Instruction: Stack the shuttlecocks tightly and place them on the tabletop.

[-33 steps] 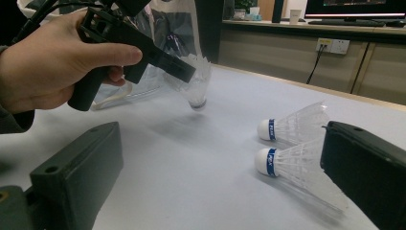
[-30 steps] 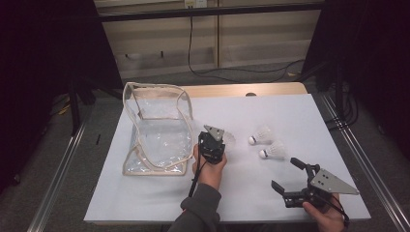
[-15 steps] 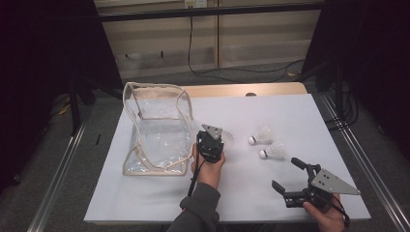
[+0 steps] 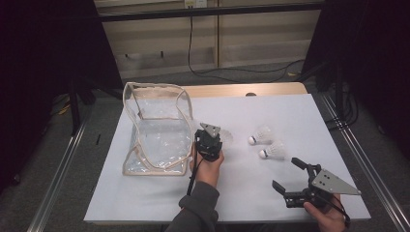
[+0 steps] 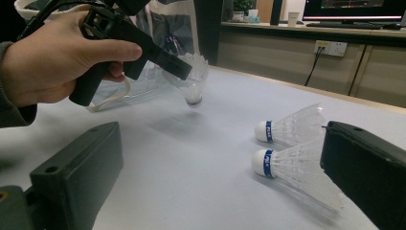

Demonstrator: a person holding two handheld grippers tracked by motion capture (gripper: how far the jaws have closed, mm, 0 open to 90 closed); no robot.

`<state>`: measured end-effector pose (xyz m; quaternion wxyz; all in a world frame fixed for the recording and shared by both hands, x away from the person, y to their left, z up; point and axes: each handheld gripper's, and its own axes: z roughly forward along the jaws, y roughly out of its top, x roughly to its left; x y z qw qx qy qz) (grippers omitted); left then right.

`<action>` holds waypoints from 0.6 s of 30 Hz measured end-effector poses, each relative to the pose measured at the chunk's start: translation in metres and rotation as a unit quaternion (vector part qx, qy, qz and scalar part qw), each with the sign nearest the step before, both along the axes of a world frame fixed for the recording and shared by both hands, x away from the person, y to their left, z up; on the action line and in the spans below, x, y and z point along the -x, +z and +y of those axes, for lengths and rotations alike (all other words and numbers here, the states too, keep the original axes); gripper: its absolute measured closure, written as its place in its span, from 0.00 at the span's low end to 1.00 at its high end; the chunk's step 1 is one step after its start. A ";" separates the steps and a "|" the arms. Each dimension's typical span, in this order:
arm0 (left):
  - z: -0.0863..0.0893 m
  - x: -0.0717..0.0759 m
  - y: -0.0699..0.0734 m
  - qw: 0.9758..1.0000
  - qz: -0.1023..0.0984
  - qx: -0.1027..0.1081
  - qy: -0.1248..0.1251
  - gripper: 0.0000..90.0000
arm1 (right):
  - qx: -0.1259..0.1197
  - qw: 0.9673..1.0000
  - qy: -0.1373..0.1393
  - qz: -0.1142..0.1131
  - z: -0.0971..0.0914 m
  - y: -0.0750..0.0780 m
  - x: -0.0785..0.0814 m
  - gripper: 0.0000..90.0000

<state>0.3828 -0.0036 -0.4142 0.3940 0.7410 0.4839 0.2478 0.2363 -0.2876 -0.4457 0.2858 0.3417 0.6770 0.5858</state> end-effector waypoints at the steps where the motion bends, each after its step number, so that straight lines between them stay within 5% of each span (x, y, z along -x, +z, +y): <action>1: 0.000 0.000 0.000 1.000 0.000 0.000 -0.001 0.95 | 0.001 1.000 0.001 0.000 0.000 0.000 0.000 0.01; 18: 0.003 -0.002 0.002 1.000 0.001 -0.027 -0.004 0.97 | 0.000 1.000 0.000 -0.001 0.000 0.000 0.001 0.00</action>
